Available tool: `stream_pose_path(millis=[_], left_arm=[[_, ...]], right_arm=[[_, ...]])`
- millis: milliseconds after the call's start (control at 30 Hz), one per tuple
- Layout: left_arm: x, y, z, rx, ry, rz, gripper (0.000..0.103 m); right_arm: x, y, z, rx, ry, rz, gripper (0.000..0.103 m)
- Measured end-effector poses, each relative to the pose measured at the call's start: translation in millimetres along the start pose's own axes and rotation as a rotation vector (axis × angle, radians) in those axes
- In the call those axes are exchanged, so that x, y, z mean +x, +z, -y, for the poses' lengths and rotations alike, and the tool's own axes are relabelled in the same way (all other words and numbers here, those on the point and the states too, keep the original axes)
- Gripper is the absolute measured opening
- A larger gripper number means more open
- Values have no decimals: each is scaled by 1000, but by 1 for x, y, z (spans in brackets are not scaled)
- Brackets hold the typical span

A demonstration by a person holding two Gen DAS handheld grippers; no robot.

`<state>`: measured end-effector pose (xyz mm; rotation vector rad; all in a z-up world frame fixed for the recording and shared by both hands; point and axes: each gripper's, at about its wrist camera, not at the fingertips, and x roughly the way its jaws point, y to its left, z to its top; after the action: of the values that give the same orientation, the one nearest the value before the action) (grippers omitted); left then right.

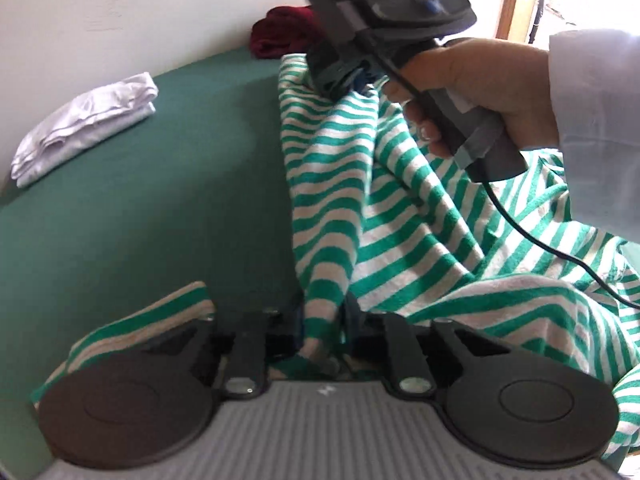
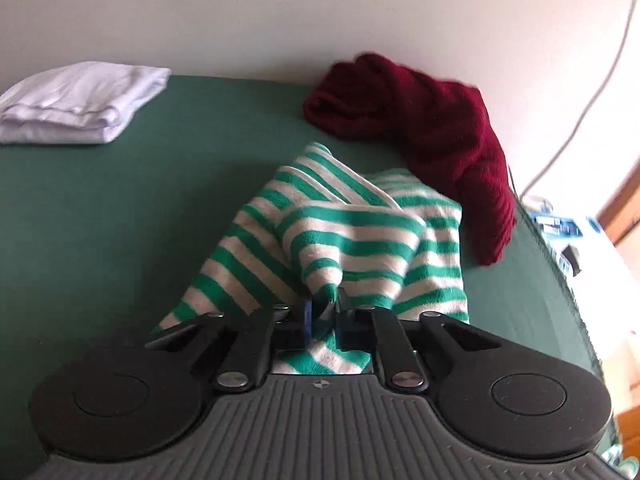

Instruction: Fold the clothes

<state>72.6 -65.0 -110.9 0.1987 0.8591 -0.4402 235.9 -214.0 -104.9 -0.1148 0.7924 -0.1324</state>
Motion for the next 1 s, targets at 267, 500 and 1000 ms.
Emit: stream_pose_path(millis=[267, 500, 1000], left_arm=[[-57, -20, -100, -271, 191, 77, 16], [-50, -53, -115, -370, 221, -36, 16], [-97, -78, -122, -258, 177, 9, 70]], right_arm=[[-46, 83, -74, 135, 358, 218, 10], [-6, 95, -200, 66, 557, 84, 15], [-94, -52, 38, -27, -57, 96, 70]])
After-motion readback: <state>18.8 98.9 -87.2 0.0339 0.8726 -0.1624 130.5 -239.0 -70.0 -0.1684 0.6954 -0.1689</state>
